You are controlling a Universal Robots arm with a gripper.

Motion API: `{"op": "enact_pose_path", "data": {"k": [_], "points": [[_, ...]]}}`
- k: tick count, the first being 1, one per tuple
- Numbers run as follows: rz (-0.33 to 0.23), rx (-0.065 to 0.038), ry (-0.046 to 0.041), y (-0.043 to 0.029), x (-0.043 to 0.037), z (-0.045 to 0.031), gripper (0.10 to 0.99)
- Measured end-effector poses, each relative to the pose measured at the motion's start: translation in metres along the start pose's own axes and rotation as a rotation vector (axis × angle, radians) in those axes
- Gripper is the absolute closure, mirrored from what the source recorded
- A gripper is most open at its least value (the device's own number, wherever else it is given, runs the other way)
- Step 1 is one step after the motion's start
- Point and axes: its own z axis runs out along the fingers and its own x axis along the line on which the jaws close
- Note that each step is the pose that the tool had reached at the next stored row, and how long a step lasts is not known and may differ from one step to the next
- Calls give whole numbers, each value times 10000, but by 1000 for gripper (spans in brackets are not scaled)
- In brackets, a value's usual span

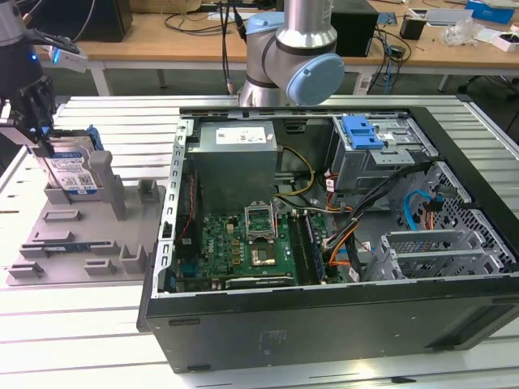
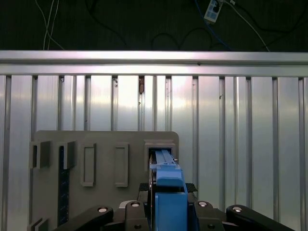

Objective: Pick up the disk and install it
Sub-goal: 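Pick up the disk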

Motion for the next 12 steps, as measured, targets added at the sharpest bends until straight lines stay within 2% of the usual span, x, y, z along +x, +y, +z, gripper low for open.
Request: {"op": "enact_pose_path", "data": {"k": [7, 9, 12], "points": [[0, 7, -4, 0, -1, -16, 718], [0, 1, -1, 3, -1, -71, 718], [0, 0, 0, 10, 1, -198, 718]]}}
